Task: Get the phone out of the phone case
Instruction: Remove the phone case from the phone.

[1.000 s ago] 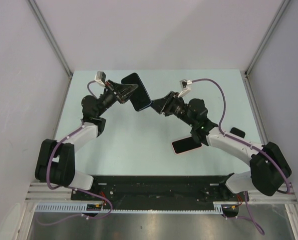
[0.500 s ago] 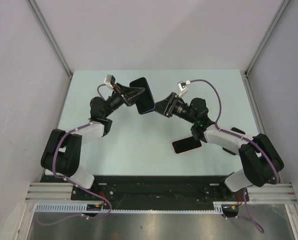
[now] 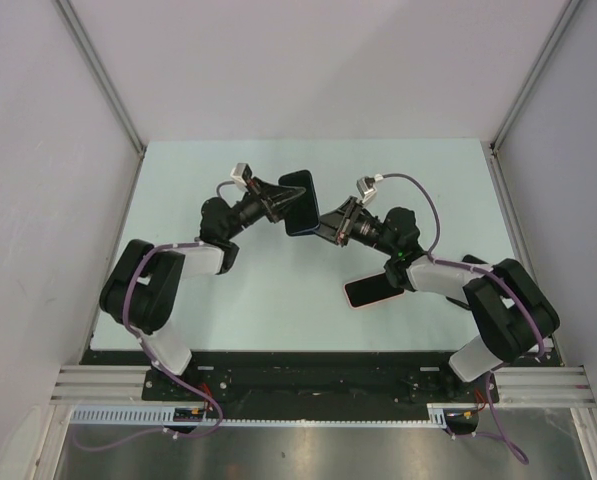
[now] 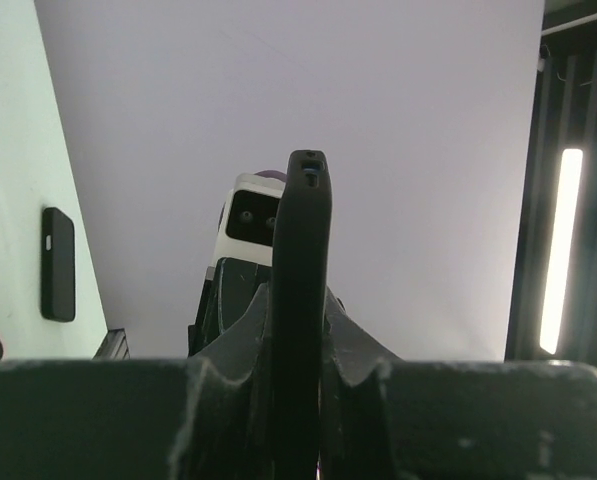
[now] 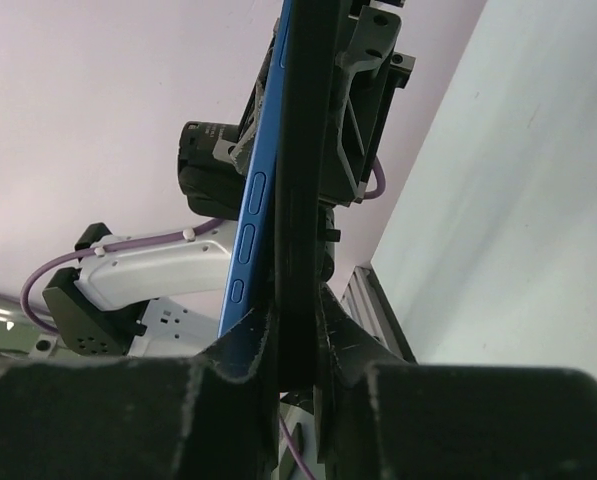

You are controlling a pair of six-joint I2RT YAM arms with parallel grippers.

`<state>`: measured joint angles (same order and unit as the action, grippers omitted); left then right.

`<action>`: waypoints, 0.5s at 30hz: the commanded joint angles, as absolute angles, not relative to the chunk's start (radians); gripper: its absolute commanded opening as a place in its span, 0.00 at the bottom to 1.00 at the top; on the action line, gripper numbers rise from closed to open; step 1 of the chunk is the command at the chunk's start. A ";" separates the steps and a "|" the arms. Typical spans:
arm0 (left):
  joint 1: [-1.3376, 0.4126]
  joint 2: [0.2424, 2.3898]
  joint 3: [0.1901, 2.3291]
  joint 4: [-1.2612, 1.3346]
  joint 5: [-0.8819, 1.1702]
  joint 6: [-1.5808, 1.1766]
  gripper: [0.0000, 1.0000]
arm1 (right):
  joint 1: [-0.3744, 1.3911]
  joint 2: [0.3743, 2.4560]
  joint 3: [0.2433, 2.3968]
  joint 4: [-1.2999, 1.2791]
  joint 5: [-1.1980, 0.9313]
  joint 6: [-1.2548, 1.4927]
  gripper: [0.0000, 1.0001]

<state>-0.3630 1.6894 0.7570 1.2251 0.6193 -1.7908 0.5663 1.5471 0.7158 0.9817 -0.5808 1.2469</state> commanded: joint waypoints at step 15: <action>-0.426 1.671 0.775 1.690 0.692 -1.905 0.65 | 0.552 1.441 0.638 0.786 -0.445 1.135 0.00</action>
